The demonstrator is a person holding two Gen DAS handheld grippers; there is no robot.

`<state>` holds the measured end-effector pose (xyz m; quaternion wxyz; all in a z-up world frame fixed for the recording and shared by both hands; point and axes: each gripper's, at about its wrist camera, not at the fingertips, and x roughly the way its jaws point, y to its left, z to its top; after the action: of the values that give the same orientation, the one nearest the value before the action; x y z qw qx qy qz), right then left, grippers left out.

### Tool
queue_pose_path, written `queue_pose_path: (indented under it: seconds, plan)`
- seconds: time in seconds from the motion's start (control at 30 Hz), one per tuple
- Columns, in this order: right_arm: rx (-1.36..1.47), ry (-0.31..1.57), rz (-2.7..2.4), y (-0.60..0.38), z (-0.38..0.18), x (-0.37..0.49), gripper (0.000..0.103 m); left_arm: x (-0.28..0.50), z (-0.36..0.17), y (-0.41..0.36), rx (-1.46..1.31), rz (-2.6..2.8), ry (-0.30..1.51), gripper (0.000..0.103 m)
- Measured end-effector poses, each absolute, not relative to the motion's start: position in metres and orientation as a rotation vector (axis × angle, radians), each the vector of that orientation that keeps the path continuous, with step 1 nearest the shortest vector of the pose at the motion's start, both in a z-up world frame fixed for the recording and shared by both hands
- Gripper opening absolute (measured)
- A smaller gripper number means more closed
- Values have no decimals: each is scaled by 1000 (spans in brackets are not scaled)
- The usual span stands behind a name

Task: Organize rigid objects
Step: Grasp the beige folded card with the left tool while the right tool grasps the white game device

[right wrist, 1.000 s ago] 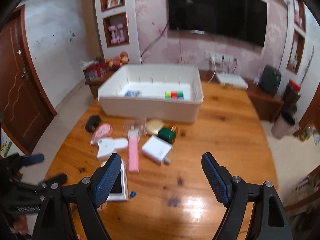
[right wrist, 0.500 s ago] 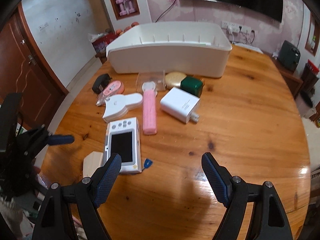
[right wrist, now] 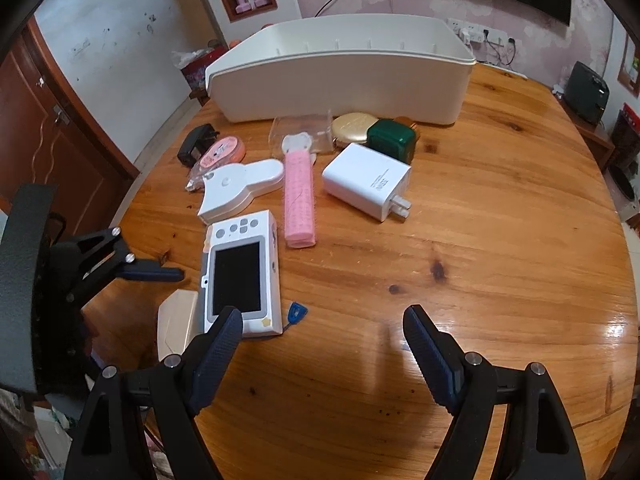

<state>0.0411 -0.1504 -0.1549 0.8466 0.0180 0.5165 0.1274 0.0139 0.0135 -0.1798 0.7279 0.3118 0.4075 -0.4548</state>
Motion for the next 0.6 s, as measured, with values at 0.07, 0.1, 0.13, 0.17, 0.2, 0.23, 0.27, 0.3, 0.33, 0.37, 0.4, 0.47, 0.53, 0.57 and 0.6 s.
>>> queue_pose_path:
  seconds: [0.07,0.1,0.13,0.17,0.2,0.23,0.27,0.3,0.33,0.37,0.4,0.47,0.53,0.57,0.6]
  plan:
    - [33,1095,274,-149,-157,41,83,14,-178,12,701,-1031,890,70]
    - [33,1097,275,-149,-158,42,83,15,-178,10,707,-1038,885,68]
    - [33,1100,276,-149,-158,42,83,15,-178,9,715,-1046,882,68]
    - [33,1103,275,-149,-159,43,83,15,-178,9,719,-1051,880,68]
    - [34,1106,274,-149,-160,44,83,16,-178,9,719,-1053,878,68]
    - [35,1108,274,-149,-161,44,83,15,-178,9,715,-1050,875,68]
    - [35,1110,275,-148,-161,44,83,18,-180,7,709,-1045,874,68]
    - [35,1112,276,-148,-162,45,83,17,-180,8,693,-1031,876,67]
    - [35,1114,277,-148,-162,45,83,17,-180,8,680,-1017,878,67]
    - [34,1114,279,-147,-163,45,83,16,-179,9,669,-1000,880,67]
    - [33,1116,282,-146,-163,46,83,16,-181,8,656,-974,883,67]
    - [29,1120,290,-145,-164,46,83,12,-180,10,632,-918,889,67]
    - [26,1125,304,-143,-165,47,83,9,-179,13,598,-854,909,67]
    - [24,1126,311,-142,-165,47,83,9,-179,15,571,-816,929,67]
    - [22,1126,321,-141,-166,47,83,13,-178,16,551,-791,942,67]
